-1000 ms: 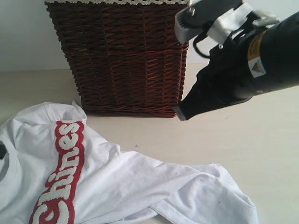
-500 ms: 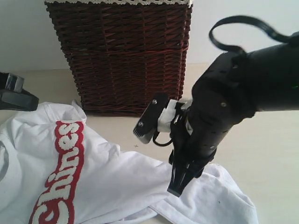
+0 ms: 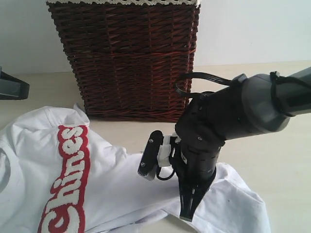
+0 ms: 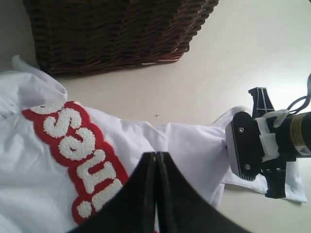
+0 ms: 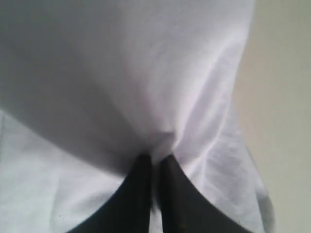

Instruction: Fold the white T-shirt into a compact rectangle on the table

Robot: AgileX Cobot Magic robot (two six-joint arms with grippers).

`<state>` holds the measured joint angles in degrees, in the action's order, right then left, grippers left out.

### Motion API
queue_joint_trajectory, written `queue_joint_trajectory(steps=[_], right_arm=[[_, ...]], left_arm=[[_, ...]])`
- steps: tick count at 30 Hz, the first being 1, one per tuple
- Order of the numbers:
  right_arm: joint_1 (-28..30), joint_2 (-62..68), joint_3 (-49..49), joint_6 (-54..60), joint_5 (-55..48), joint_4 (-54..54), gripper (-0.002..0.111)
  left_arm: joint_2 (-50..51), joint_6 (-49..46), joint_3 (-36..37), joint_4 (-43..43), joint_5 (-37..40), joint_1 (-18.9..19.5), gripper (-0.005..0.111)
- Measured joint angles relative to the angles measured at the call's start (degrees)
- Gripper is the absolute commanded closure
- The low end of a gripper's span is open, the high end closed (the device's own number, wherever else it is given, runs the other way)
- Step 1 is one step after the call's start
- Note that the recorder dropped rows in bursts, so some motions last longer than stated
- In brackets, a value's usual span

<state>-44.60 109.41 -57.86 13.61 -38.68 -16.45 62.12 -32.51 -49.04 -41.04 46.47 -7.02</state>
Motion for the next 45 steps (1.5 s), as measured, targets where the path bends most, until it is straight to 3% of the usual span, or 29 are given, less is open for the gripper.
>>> queue_joint_trajectory(steps=[6, 15, 18, 24, 30, 33, 37, 39, 40, 41, 42, 43, 45], right_arm=[[-1.31, -3.59, -5.39, 0.87, -6.41, 4.42, 0.108], [-11.19, -8.37, -7.91, 16.62, -22.53, 25.20, 0.106], [-13.82, -6.82, -7.04, 20.07, -27.58, 30.00, 0.094], [-15.92, -4.19, -6.53, 21.65, -28.88, 32.59, 0.058], [-15.94, -4.06, -6.53, 22.97, -29.22, 33.78, 0.053], [-15.94, -5.08, -6.53, 22.86, -30.19, 31.85, 0.054], [-16.04, -13.21, -6.45, 15.99, -30.28, 21.24, 0.054], [-16.04, -18.46, -6.45, 14.00, -29.32, 19.30, 0.061], [-16.14, -21.45, -6.45, 6.88, -27.30, 14.89, 0.066], [-16.14, -22.62, -6.45, 0.03, -25.87, 9.24, 0.079], [-16.01, -23.59, -5.55, -12.94, -24.24, -4.08, 0.085], [-14.81, -23.40, -3.83, -19.79, -23.96, -12.59, 0.087], [-10.17, -19.91, -0.82, -23.59, -22.00, -14.48, 0.083]], left_arm=[[-0.09, 0.00, 0.00, -0.03, 0.00, 0.00, 0.107], [-0.35, -0.45, 0.00, -0.71, 0.23, 0.00, 0.107], [-0.35, -0.59, 0.00, -0.83, 0.34, 0.00, 0.107], [-0.35, -0.92, 0.00, -0.83, 0.71, 0.00, 0.107], [-0.35, -1.05, 0.03, -0.83, 0.71, 0.00, 0.107], [-0.35, -1.05, 0.03, -0.83, 0.71, 0.00, 0.107], [-0.35, -1.05, 0.03, -0.83, 0.71, 0.00, 0.107], [-0.35, -1.05, 0.13, -0.92, 0.71, 0.00, 0.107], [-0.35, -1.05, 0.13, -0.92, 0.71, 0.00, 0.107], [-0.35, -1.05, 0.13, -0.92, 0.83, 0.00, 0.107], [-0.35, -1.05, 0.13, -0.92, 0.94, 0.00, 0.107], [-0.35, -1.05, 0.13, -0.92, 0.94, 0.00, 0.107], [-0.35, -1.05, 0.13, -0.92, 1.14, 0.00, 0.107]])
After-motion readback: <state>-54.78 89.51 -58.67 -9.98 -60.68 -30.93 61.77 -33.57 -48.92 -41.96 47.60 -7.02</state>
